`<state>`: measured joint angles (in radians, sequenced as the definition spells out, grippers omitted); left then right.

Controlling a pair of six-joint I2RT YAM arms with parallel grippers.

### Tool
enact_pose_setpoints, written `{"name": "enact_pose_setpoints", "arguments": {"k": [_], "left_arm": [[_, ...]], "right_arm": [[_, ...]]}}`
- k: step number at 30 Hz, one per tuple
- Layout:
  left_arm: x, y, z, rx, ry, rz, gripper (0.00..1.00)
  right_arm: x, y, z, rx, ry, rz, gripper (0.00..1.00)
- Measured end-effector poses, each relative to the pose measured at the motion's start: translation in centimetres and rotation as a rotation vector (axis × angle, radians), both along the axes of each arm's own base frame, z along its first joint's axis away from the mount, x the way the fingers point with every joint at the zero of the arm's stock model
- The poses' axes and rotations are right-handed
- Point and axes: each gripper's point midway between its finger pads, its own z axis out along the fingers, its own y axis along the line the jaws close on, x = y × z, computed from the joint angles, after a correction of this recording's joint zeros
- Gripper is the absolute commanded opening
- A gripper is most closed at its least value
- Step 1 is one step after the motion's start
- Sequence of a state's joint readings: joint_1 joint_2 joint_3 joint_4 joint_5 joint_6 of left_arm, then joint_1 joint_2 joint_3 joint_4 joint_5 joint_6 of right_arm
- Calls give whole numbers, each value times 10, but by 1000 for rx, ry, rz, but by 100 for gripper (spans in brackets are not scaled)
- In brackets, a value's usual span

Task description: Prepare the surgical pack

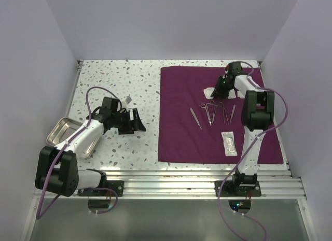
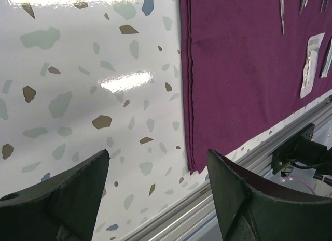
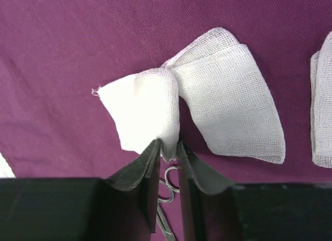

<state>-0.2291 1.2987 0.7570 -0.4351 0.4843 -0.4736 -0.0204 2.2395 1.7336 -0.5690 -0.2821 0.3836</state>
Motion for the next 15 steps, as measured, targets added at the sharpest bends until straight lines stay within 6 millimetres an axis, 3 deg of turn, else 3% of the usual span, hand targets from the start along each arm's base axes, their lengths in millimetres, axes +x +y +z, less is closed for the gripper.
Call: {"name": "enact_pose_setpoints", "arguments": {"k": [5,15], "left_arm": [[-1,0,-1,-1,2,-1,80],[-2,-1,-2,-7,4,-4,80]], "right_arm": [[1,0,3,-2,0,3,0],[25,-1,44,-22,-90,34,0]]}}
